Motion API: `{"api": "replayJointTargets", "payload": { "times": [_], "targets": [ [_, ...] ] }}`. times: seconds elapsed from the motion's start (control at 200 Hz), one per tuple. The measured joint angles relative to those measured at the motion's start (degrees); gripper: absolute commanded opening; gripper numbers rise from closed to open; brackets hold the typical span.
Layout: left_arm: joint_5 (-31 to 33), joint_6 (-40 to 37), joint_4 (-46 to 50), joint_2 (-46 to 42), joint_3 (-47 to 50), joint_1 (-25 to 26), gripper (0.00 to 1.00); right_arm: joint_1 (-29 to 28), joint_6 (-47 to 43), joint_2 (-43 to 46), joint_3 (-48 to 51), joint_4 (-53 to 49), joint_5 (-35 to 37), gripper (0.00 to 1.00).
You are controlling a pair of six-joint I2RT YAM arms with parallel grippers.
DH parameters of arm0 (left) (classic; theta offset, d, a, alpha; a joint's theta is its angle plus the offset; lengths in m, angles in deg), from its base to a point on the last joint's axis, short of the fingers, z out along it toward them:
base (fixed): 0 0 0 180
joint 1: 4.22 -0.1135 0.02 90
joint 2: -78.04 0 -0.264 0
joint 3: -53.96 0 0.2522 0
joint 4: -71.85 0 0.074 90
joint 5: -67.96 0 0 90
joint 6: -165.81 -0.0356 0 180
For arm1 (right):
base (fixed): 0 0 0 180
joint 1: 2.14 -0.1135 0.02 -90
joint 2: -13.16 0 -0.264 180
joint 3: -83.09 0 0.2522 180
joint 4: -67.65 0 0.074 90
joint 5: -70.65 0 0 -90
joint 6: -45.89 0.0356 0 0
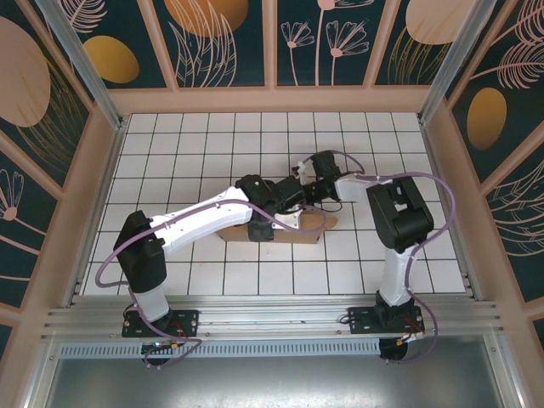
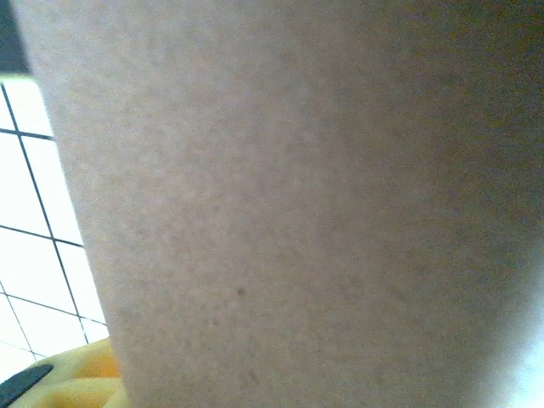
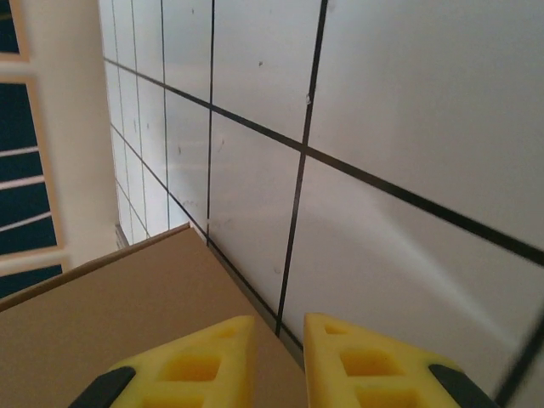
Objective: Fold the paper box
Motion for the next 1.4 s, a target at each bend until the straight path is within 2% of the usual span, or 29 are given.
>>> {"api": "replayJointTargets", "payload": {
  "times": [0.23, 0.44, 0.571, 0.631, 1.011, 1.401],
  "targets": [
    [0.90, 0.02, -1.60, 0.79, -0.94, 0.00, 0.67, -4.17, -4.15, -4.33, -3.48, -3.54, -2.08, 0.22],
    [2.93, -0.04, -3.04, 1.09, -2.75, 0.00, 0.86, -3.41, -4.13, -4.33, -3.48, -3.41, -2.89, 0.22],
    [3.69, -0.24, -4.02, 1.09, -2.97, 0.00, 0.90, -3.15, -4.20, -4.33, -3.48, -3.43, -2.84, 0.22],
    [4.04, -0.42, -4.24, 1.09, -3.06, 0.00, 0.98, -3.08, -4.35, -4.33, -3.50, -3.43, -2.71, 0.22],
    [7.21, -0.46, -6.23, 0.31, -3.08, 0.00, 0.99, -1.60, -5.05, -4.31, -3.50, -3.45, -1.57, 0.26],
    [9.44, -0.61, -7.98, -2.21, -3.61, 0.00, 0.99, -1.60, -6.78, -4.31, -5.07, -3.58, -1.55, 0.33]
  ]
}}
